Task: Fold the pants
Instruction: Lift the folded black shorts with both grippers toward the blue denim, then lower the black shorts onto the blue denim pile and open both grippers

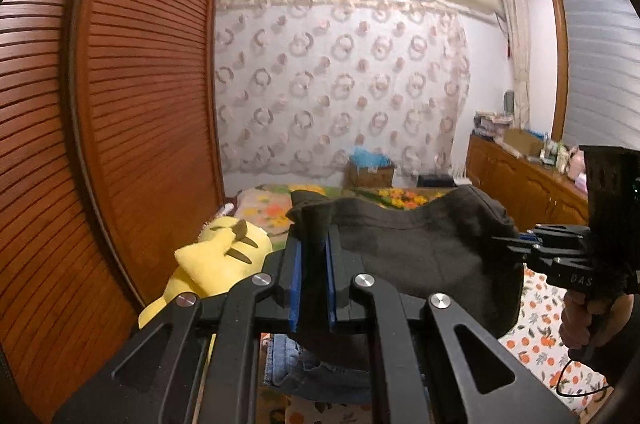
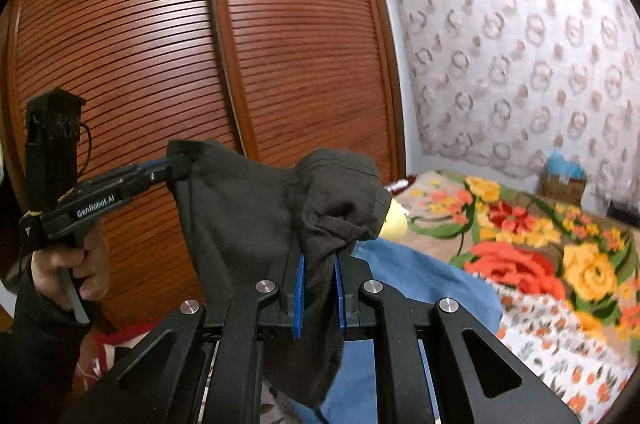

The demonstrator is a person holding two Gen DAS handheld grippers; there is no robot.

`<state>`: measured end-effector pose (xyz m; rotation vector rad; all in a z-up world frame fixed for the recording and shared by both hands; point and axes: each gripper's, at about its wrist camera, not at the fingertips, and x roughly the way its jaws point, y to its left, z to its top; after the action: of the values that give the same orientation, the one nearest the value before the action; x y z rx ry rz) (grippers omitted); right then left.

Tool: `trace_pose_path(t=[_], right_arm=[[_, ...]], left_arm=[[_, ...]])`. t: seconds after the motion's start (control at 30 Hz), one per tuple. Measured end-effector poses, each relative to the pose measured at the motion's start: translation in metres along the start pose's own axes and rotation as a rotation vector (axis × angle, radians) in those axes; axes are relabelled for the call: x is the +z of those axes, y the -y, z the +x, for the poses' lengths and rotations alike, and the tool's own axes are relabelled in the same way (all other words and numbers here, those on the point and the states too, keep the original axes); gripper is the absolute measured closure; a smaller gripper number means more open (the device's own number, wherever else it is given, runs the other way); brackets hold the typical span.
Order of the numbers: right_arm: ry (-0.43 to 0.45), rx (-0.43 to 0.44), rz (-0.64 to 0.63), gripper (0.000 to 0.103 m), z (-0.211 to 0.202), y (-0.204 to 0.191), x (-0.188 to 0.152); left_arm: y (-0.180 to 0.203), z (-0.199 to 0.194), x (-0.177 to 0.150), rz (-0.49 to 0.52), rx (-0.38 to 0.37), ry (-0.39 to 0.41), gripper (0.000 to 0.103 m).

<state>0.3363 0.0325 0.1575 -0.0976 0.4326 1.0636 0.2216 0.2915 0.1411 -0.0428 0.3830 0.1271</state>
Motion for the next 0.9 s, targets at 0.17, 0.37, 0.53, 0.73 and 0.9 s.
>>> trace_pose_path(t=[0.17, 0.37, 0.53, 0.73, 0.9], right_arm=[[-0.077, -0.080, 0.067, 0.091, 0.013, 0.041, -0.031], [-0.256, -0.206, 0.179, 0.091, 0.054, 0.113, -0.095], [-0.254, -0.211, 0.189, 0.079, 0.052, 0.130, -0.102], [-0.218, -0.276, 0.108, 0.069, 0.051, 0.107, -0.099], [-0.193, -0.326, 0.112, 0.063, 0.044, 0.096, -0.102]], left_arm=[[0.024, 0.080, -0.029, 0.038, -0.050, -0.141, 0.092], [0.043, 0.176, -0.074, 0.007, -0.111, -0.329, 0.088], [0.039, 0.177, -0.074, 0.000, -0.089, -0.302, 0.063], [0.024, 0.164, -0.071, -0.015, -0.068, -0.273, 0.054], [0.024, 0.153, -0.073, -0.004, -0.079, -0.260, 0.054]])
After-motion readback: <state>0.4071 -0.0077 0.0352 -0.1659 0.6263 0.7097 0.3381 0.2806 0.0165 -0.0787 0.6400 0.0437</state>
